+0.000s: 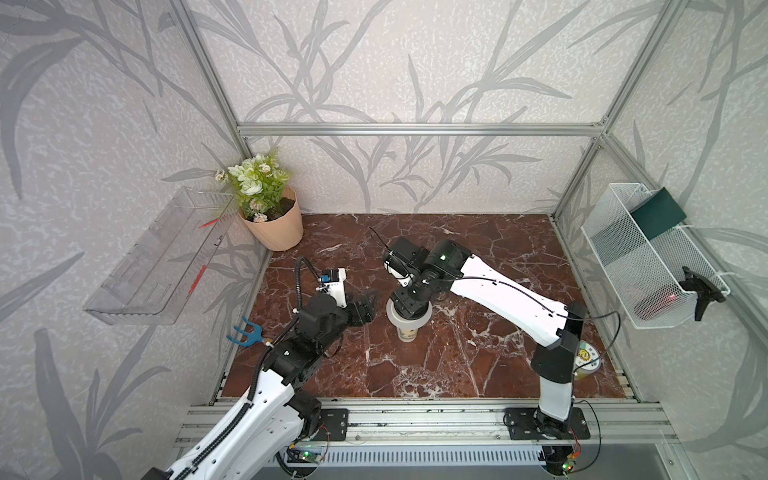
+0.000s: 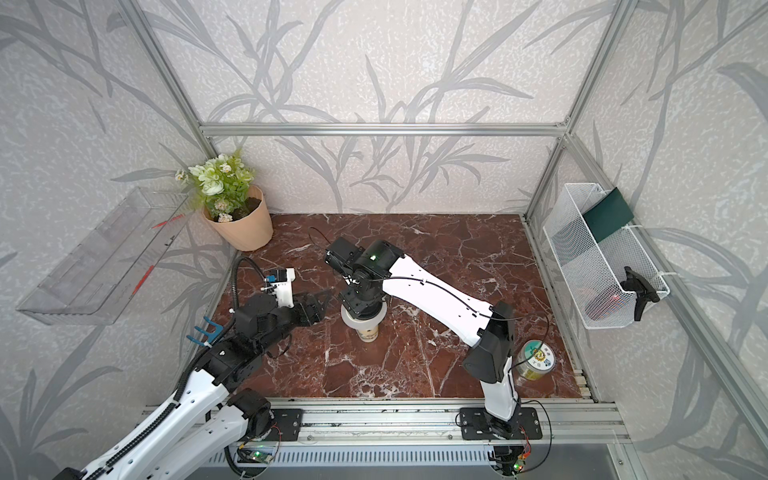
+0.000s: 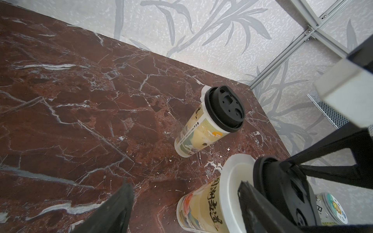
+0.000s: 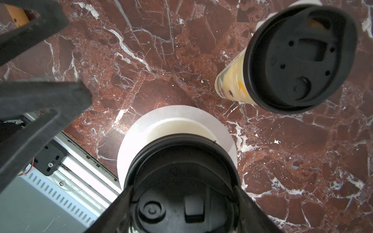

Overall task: Put the leak-proof paper on the milk tea cups
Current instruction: Secure the cup lid on the cup.

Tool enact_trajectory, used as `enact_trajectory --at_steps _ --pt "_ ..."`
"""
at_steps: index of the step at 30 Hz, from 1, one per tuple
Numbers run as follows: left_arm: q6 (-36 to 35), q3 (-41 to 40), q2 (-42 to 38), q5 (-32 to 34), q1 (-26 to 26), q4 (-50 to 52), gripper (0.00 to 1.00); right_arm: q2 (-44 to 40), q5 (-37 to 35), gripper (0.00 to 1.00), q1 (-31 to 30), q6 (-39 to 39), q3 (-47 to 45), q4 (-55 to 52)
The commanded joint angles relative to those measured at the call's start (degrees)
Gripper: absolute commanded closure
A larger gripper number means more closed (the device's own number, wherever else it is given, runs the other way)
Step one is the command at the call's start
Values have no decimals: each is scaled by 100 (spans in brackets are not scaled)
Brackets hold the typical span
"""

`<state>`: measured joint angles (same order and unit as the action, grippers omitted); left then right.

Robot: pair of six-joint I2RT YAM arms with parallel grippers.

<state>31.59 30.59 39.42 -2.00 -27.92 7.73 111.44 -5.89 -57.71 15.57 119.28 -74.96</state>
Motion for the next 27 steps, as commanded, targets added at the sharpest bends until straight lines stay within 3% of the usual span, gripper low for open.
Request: enact_trajectory --at_steps 1,19,27 --pt "27 -48 -109 93 41 -52 17 201 26 38 -39 -130 269 -347" --pt "-8 -88 -143 7 43 -69 17 625 -17 38 -38 -168 430 -394" --pt "3 -140 -67 -171 50 -212 17 580 41 37 -13 -133 38 -205"
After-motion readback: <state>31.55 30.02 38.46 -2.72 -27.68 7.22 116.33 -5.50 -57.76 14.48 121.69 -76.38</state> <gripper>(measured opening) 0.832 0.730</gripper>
